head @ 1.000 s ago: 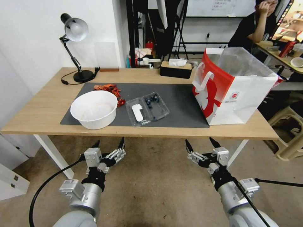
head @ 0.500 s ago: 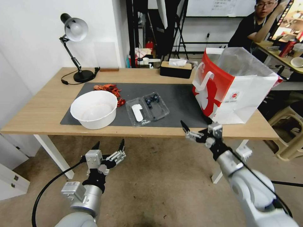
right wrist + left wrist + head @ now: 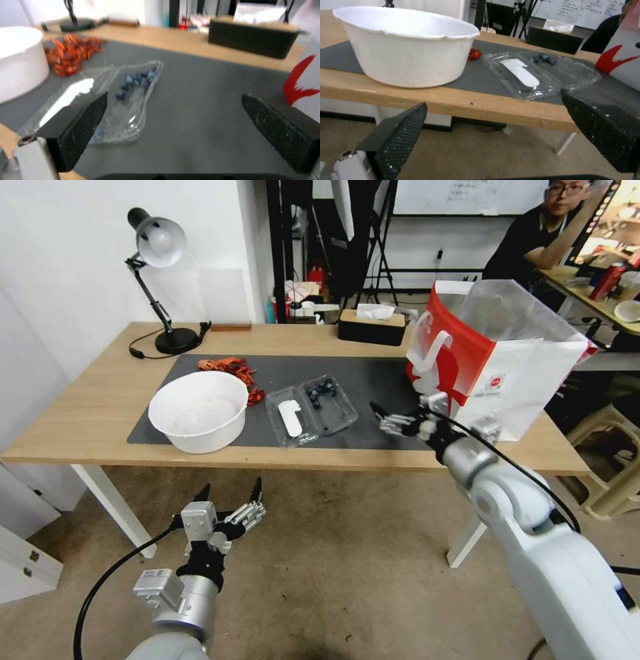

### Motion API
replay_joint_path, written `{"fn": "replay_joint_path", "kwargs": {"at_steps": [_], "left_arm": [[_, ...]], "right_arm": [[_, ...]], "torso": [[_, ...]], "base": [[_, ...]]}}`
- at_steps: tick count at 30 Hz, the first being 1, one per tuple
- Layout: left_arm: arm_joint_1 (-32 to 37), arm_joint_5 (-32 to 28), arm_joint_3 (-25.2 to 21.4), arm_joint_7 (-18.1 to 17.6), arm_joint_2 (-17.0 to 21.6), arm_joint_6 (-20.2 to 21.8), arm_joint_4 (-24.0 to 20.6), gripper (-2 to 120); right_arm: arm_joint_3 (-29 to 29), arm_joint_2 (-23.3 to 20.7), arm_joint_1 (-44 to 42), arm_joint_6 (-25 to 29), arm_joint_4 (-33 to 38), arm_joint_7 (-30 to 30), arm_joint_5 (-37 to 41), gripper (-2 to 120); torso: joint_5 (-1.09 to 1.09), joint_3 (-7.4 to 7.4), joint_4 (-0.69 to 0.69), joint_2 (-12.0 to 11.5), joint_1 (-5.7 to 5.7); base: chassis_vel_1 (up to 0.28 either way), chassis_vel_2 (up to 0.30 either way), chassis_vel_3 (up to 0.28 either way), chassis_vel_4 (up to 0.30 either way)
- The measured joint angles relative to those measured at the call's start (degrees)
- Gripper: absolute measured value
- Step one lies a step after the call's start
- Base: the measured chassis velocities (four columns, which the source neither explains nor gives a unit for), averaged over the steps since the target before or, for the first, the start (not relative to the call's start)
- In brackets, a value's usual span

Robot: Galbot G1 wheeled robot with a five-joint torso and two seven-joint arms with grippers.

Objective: Close the takeout container lid, then place the container into the takeout bag.

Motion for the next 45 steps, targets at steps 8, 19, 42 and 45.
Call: {"fn": "replay_joint_path", "kwargs": {"at_steps": [8, 19, 42, 45], "left_arm": [[0.0, 0.4, -0.1, -0.2, -0.4, -0.6, 1.2, 100], [-0.6, 0.5, 0.0, -0.3, -0.4, -0.9, 2.7, 100], [-0.4, 0.4, -0.1, -0.5, -0.4, -0.9, 3.0, 100], [-0.4, 0.4, -0.1, -0.5, -0.4, -0.9, 3.0, 100]], "right_arm": [[-9.6, -1.7, 12.6, -9.4, -3.5, 7.5, 5.6, 100], [-23.4, -3.1, 22.1, -9.3, -12.3, 10.4, 8.9, 100], [-28.5, 0.5, 28.2, -9.0, -20.9, 9.3, 8.4, 100], [-28.6, 0.5, 28.4, -9.0, -22.0, 8.4, 8.3, 100]], "torso": [[-0.01, 0.00, 0.01, 0.0, 0.00], [0.00, 0.00, 0.01, 0.0, 0.00], [0.00, 0.00, 0.01, 0.0, 0.00], [0.00, 0.00, 0.01, 0.0, 0.00]], "base": [[0.000, 0.000, 0.000, 0.000], [0.000, 0.000, 0.000, 0.000], [0.000, 0.000, 0.000, 0.000], [0.000, 0.000, 0.000, 0.000]]}}
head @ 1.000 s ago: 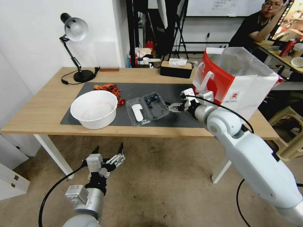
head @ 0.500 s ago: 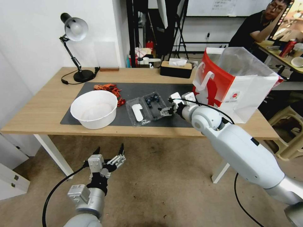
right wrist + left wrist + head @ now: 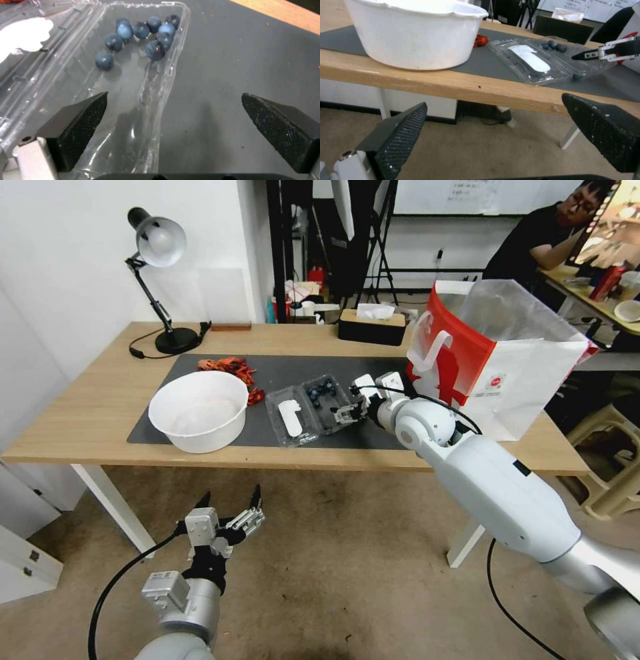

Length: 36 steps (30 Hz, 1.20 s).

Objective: Close the takeout container lid, then place the container into the takeout bag.

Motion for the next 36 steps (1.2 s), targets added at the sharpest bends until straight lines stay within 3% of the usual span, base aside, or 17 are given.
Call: {"fn": "replay_joint_path", "kwargs": {"at_steps": [36], "left_arm": [[0.1, 0.3, 0.2, -0.1, -0.1, -1.2, 0.4, 100]], "right_arm": [[1.1, -0.7, -3.0, 0.0, 0.6, 0.5, -0.1, 100]], "torso": [[0.00, 0.00, 0.00, 0.0, 0.00]], "base": [[0.000, 0.000, 0.000, 0.000]]}}
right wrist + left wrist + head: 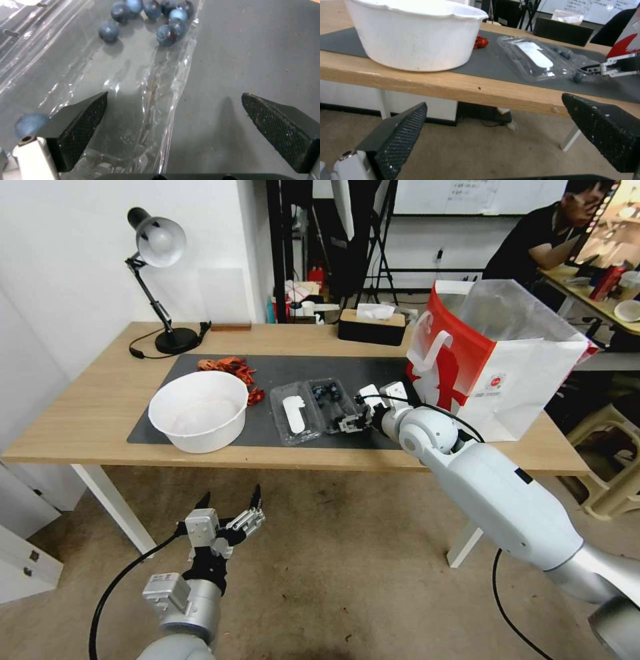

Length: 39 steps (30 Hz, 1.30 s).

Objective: Close the takeout container lid, then place the container into the takeout bag.

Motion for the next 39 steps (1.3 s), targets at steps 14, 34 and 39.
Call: {"fn": "replay_joint_path", "kwargs": {"at_steps": [14, 34, 39], "left_arm": [[0.0, 0.3, 0.0, 0.0, 0.0, -0.1, 0.2, 100], [-0.1, 0.5, 0.2, 0.0, -0.1, -0.2, 0.5, 100], [-0.1, 0.5, 0.2, 0.0, -0.1, -0.2, 0.5, 100]], "right_arm": [[-0.2, -0.1, -1.3, 0.0, 2.2, 3.6, 1.7, 100], [-0.4, 0.3, -1.6, 0.0, 2.7, 4.4, 2.3, 100], [0.2, 0.3, -1.5, -0.1, 2.8, 4.4, 2.4, 100]], "torso": [[0.00, 0.00, 0.00, 0.0, 0.00], [0.00, 0.00, 0.00, 0.0, 0.00], [0.00, 0.00, 0.00, 0.0, 0.00]], "base": [[0.000, 0.000, 0.000, 0.000], [0.000, 0.000, 0.000, 0.000], [0.000, 0.000, 0.000, 0.000]]}}
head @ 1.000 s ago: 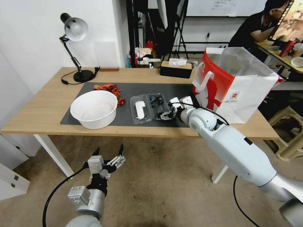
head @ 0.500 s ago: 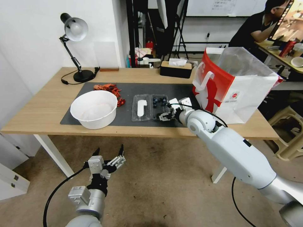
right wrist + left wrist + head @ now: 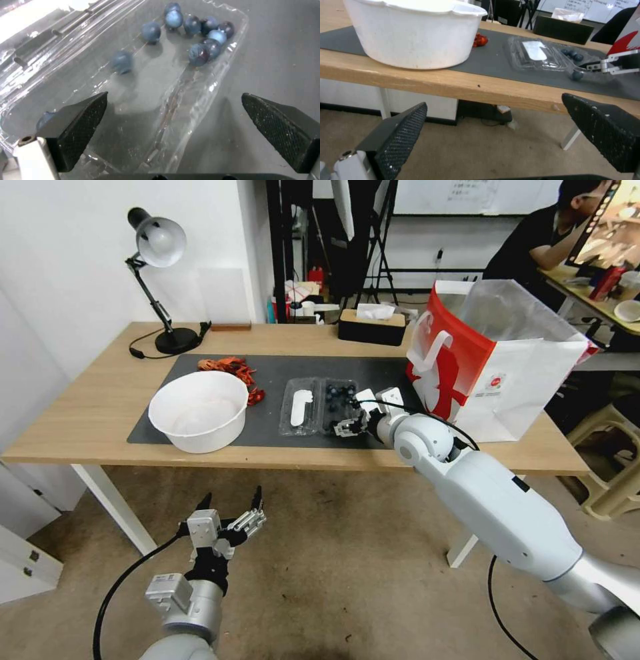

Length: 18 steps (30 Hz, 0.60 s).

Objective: Close the takeout container lid, then place the container into the takeout bag.

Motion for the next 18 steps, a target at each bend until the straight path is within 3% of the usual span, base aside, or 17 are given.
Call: {"fn": "replay_joint_path", "kwargs": {"at_steps": [11, 18], "left_arm": [[0.1, 0.0, 0.0, 0.0, 0.0, 0.0, -0.3, 100], [0.1, -0.1, -0.1, -0.1, 0.1, -0.2, -0.5, 100]], "right_arm": [[2.5, 0.3, 1.0, 0.0, 1.6, 0.7, 0.3, 100], [7.1, 1.0, -0.7, 0.5, 5.1, 0.7, 0.5, 100]], "torso": [[0.00, 0.00, 0.00, 0.0, 0.00], [0.00, 0.00, 0.00, 0.0, 0.00]], "base": [[0.000, 0.000, 0.000, 0.000], [0.000, 0.000, 0.000, 0.000]]}}
